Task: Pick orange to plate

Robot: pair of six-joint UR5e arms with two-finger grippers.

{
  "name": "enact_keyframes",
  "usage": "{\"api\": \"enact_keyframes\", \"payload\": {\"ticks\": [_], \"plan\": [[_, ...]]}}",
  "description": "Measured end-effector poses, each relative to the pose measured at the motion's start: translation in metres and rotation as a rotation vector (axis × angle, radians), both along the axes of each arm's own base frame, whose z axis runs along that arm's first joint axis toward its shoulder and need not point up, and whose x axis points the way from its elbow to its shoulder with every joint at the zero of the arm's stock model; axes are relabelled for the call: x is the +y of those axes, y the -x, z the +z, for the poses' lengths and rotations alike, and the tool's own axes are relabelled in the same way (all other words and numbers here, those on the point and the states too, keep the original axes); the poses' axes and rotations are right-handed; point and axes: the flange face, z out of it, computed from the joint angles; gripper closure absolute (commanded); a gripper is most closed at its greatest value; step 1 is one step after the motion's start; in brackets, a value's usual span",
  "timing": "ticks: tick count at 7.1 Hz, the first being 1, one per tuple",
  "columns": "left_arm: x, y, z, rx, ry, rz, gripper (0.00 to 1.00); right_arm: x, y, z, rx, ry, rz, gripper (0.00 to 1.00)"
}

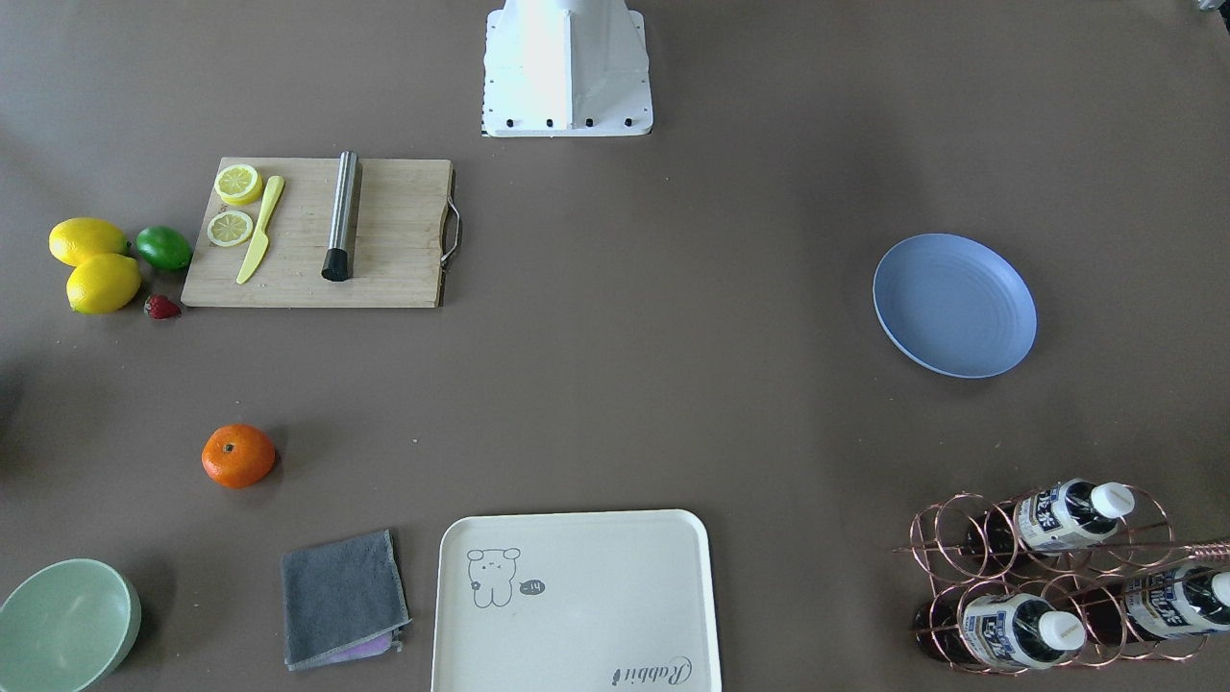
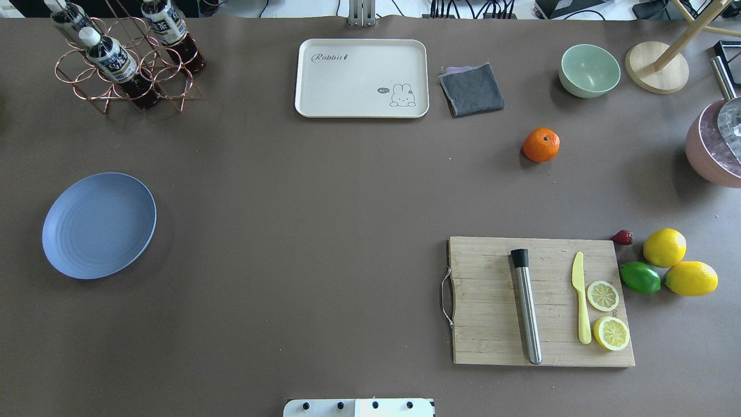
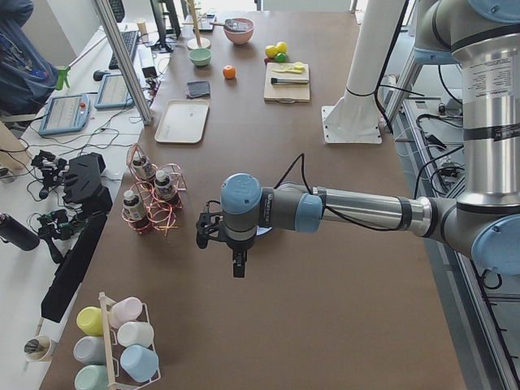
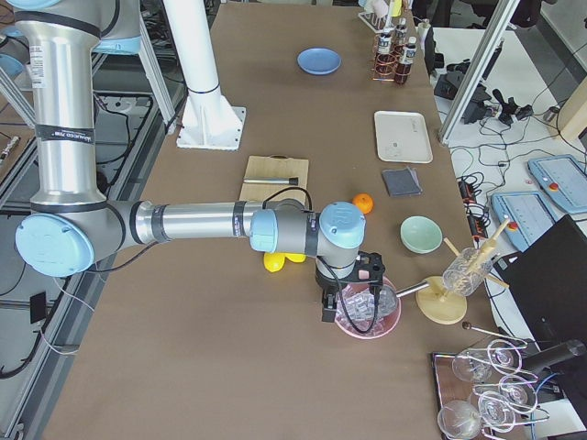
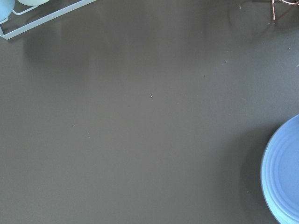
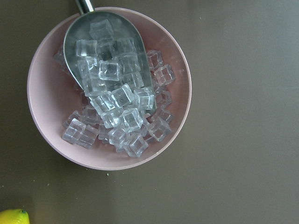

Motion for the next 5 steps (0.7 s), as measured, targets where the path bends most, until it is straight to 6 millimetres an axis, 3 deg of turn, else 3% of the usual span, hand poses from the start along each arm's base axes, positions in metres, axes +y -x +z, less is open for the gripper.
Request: {"api": "enact_keyframes", "payload": {"ticks": [5], "plan": [[0.0087,-0.0008,-0.0003,0.002,0.001,0.002,0.02,0.0004,0.0,-0.0001,0.0,0.0,0.0,0.0]]}}
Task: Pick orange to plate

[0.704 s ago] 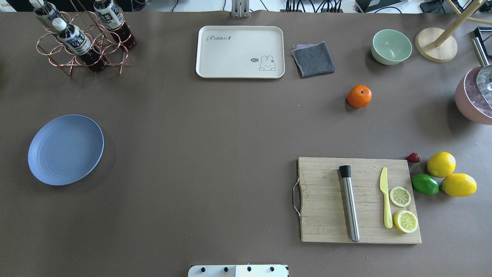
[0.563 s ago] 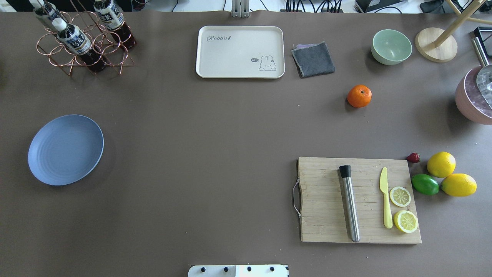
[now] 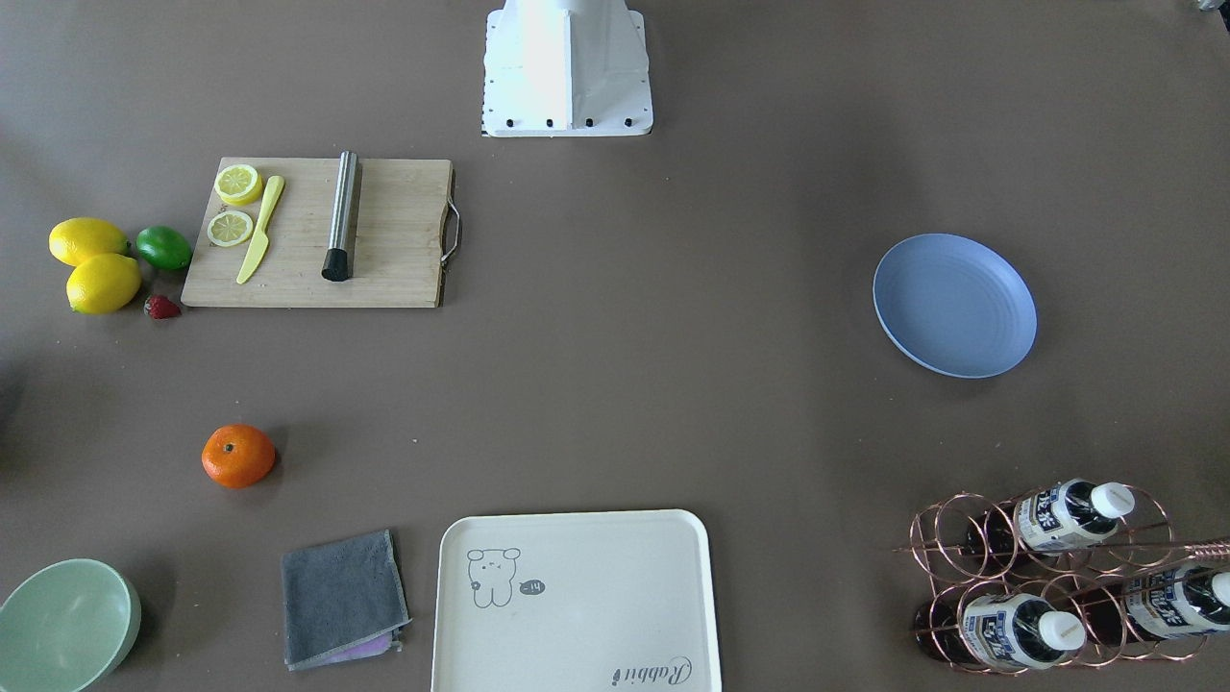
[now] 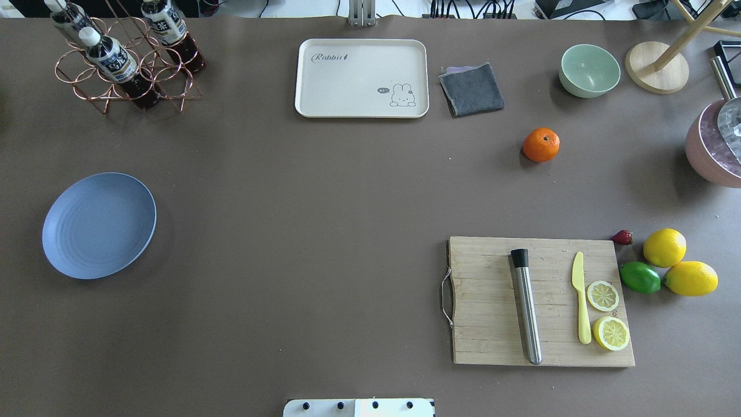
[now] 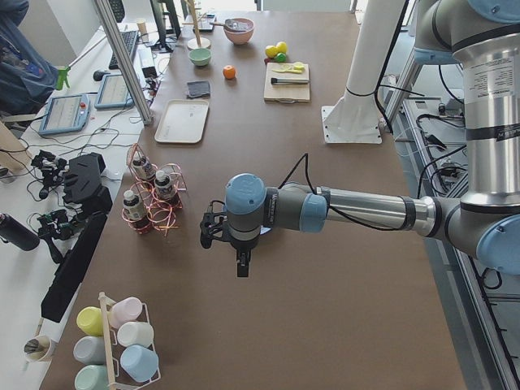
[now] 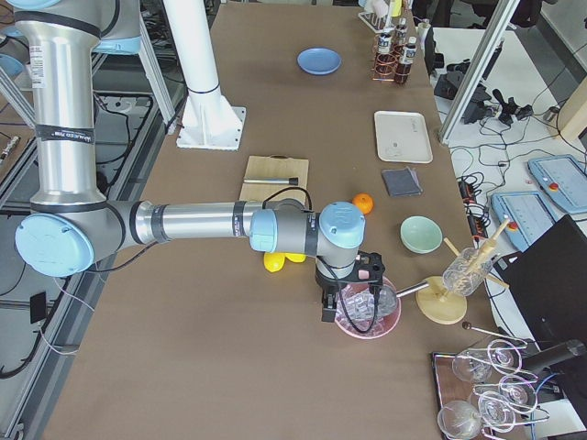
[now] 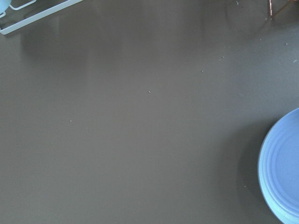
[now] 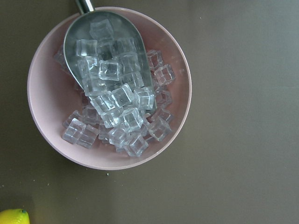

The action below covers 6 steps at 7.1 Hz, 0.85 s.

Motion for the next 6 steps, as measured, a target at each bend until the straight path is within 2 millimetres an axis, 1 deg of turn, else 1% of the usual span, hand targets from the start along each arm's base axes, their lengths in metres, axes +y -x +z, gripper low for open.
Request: {"api": "enact_keyframes", "payload": {"ticks": [3,6], "plan": [[-0.003,-0.001,-0.004,-0.003,-0.009,0.002,0.02,0.0,0.0,0.0,0.001,0.0,0.0,0.0],[-0.011,-0.002,-0.011,0.001,-0.025,0.004,0.02,-0.001,0.0,0.0,-0.001,0.0,0.0,0.0]]}}
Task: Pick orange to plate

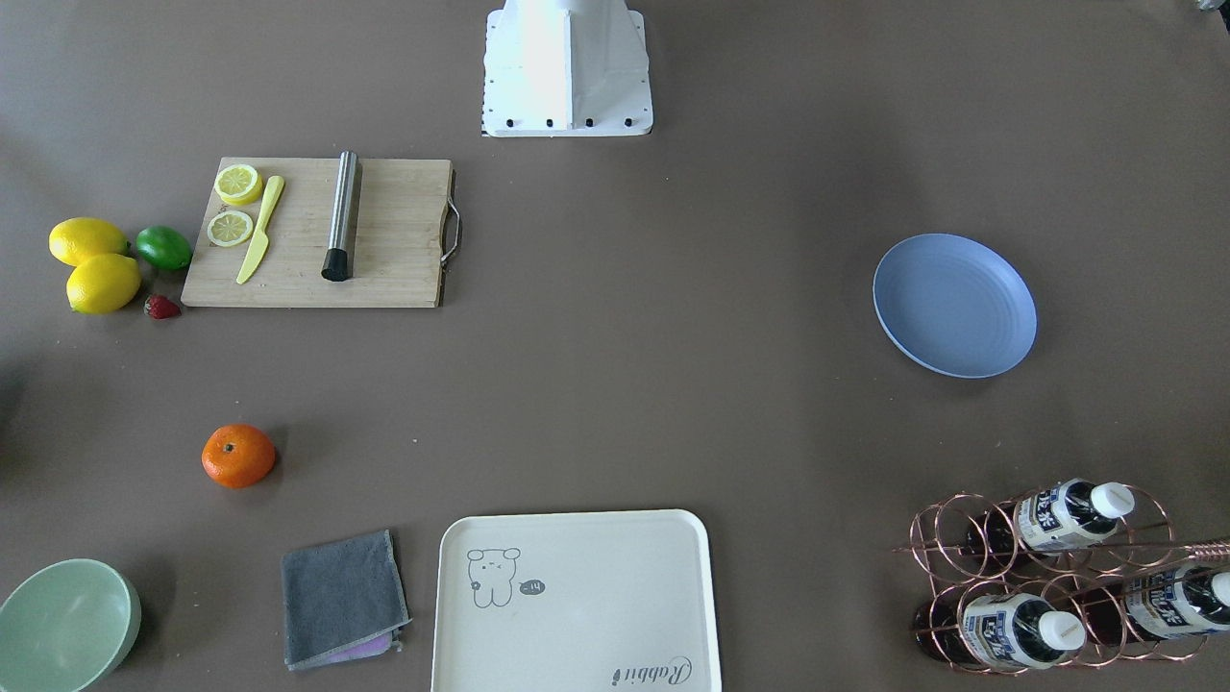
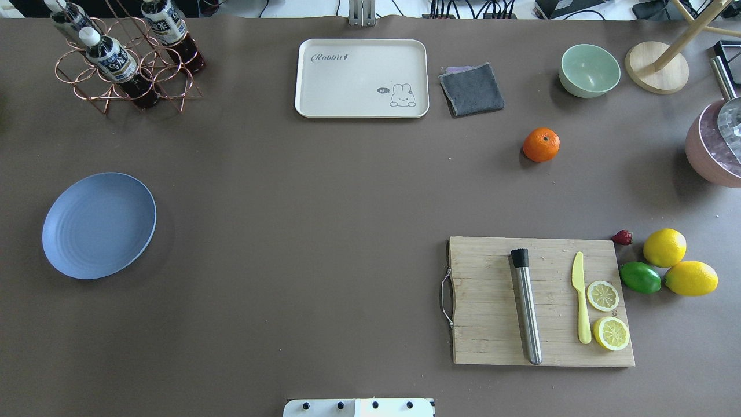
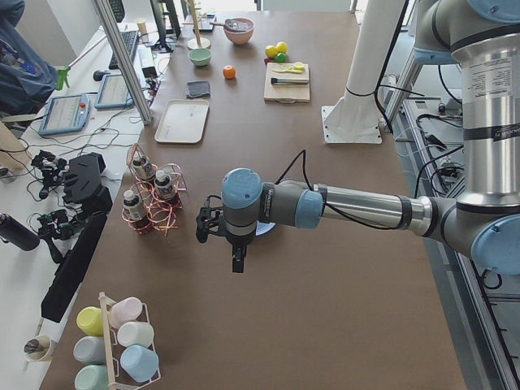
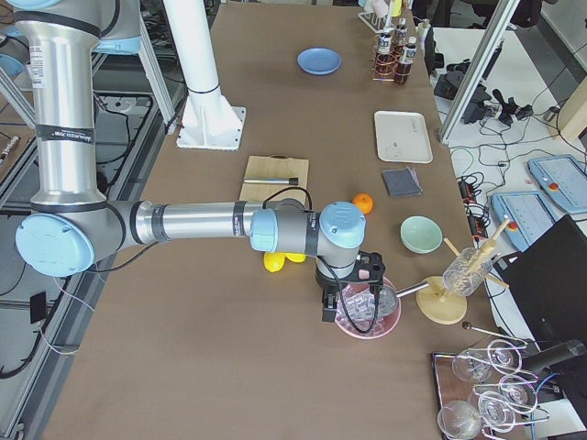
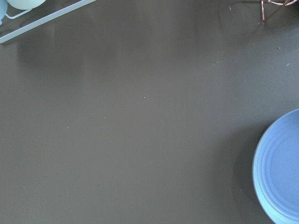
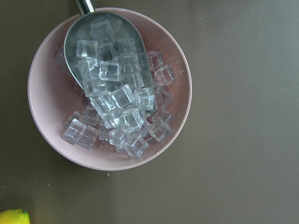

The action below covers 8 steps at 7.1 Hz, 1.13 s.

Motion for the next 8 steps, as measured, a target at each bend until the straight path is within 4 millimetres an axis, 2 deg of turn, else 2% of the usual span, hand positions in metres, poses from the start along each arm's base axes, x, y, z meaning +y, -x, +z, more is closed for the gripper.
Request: {"api": "enact_keyframes", "payload": {"ticks": [3,5,8], "plan": [[0.0,0.002,-0.001,0.001,-0.039,-0.003,0.02,0.001,0.001,0.002,-0.017,0.006,-0.001,0.0],[0.004,0.001,0.009,0.013,-0.121,0.0,0.02,0.003,0.005,0.005,-0.063,0.017,0.0,0.0],[0.033,-0.005,0.017,0.122,-0.255,0.026,0.02,0.003,0.01,0.001,-0.126,0.015,0.0,0.0]]}}
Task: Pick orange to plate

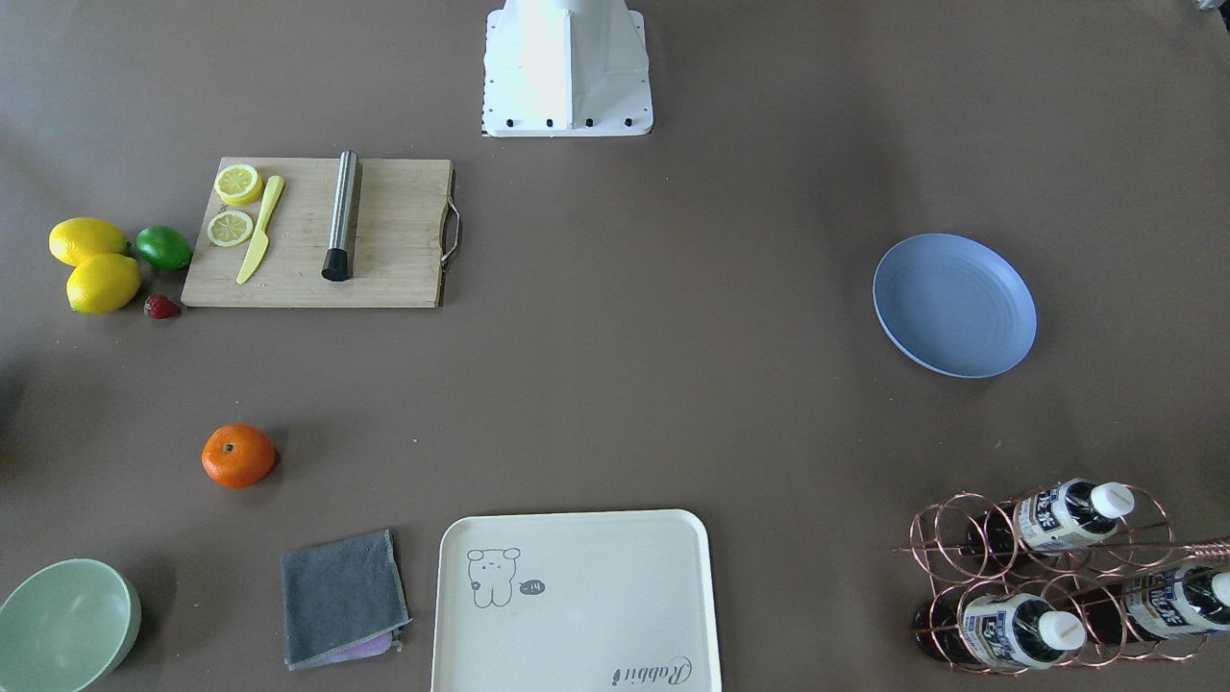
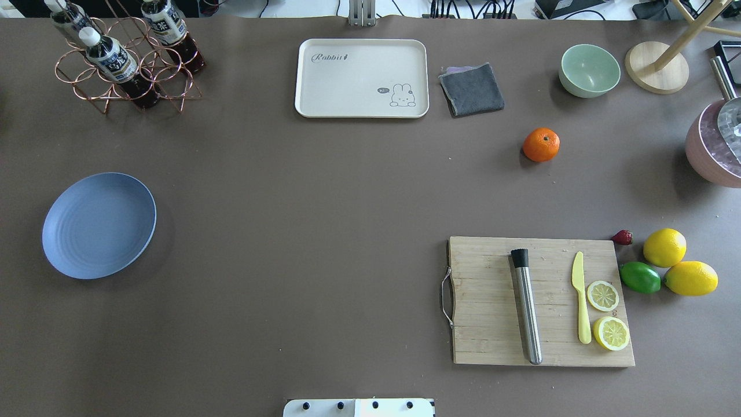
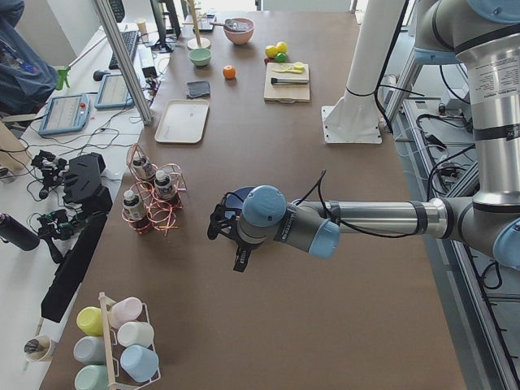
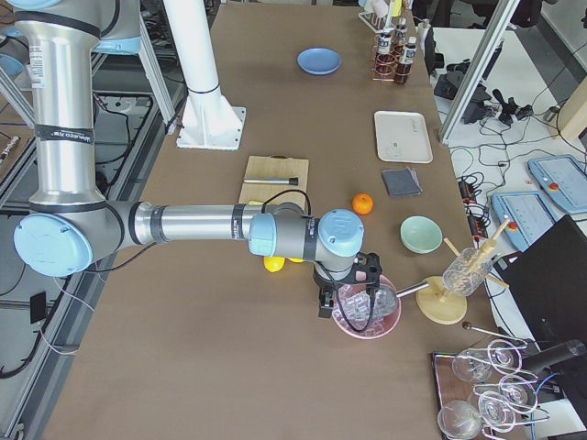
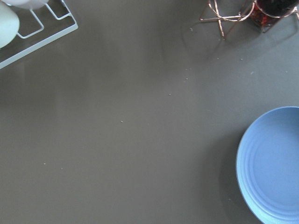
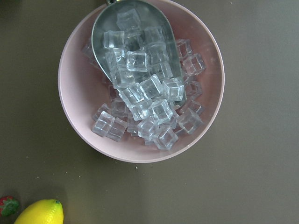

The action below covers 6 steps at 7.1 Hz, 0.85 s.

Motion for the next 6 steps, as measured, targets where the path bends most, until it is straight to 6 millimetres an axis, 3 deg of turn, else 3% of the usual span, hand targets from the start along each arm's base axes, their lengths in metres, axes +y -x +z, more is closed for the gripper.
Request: {"api": "enact_keyframes", "payload": {"ticks": [3,4,6], "plan": [[-0.026,-0.01,-0.03,0.063,0.001,-0.045,0.01,-0.014,0.003,-0.029,-0.008,-0.207,-0.004,0.0],[-0.029,-0.019,-0.028,0.076,0.005,-0.043,0.01,-0.02,0.011,-0.038,-0.007,-0.253,-0.001,0.0],[-0.038,-0.067,-0.017,0.06,0.066,-0.032,0.02,-0.035,0.044,-0.059,0.009,-0.234,0.024,0.0]]}}
